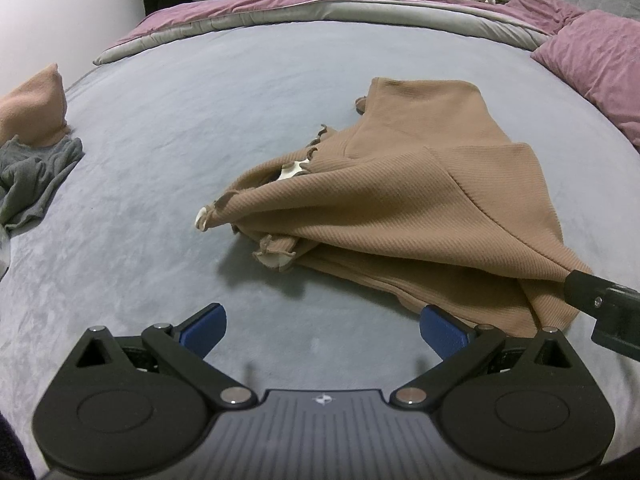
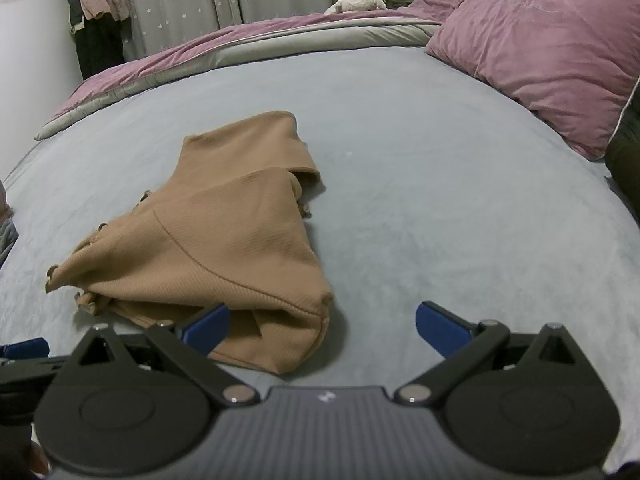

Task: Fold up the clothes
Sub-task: 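Move both grippers toward the crumpled tan sweater on the bed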

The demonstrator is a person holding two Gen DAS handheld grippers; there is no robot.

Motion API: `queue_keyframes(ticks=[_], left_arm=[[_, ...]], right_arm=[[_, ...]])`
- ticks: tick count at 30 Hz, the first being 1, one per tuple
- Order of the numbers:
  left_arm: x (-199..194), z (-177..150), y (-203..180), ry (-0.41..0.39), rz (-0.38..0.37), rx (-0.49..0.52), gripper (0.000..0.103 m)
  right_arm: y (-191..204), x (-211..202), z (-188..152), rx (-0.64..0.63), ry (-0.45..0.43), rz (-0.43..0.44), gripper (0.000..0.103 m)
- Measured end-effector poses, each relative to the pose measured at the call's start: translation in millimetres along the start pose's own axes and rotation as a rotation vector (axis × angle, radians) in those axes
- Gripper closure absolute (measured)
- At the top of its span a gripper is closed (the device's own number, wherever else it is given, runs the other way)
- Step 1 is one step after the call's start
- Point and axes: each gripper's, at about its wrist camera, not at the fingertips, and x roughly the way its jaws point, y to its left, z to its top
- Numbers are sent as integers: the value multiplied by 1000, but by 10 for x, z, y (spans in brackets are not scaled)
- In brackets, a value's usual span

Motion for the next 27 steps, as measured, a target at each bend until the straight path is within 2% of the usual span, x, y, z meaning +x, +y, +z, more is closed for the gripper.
queue_keyframes(ticks=[18, 23, 27], left_arm=[[-3, 8, 34, 4, 11, 2, 0], [11, 54, 17, -15, 53, 57, 0], [14, 157, 37, -6, 37, 68, 0]], right_arm=[[5, 40, -1, -5, 14, 7, 0], [-4, 80, 24, -20, 20, 12, 0], [38, 140, 111, -49, 61, 11, 0]])
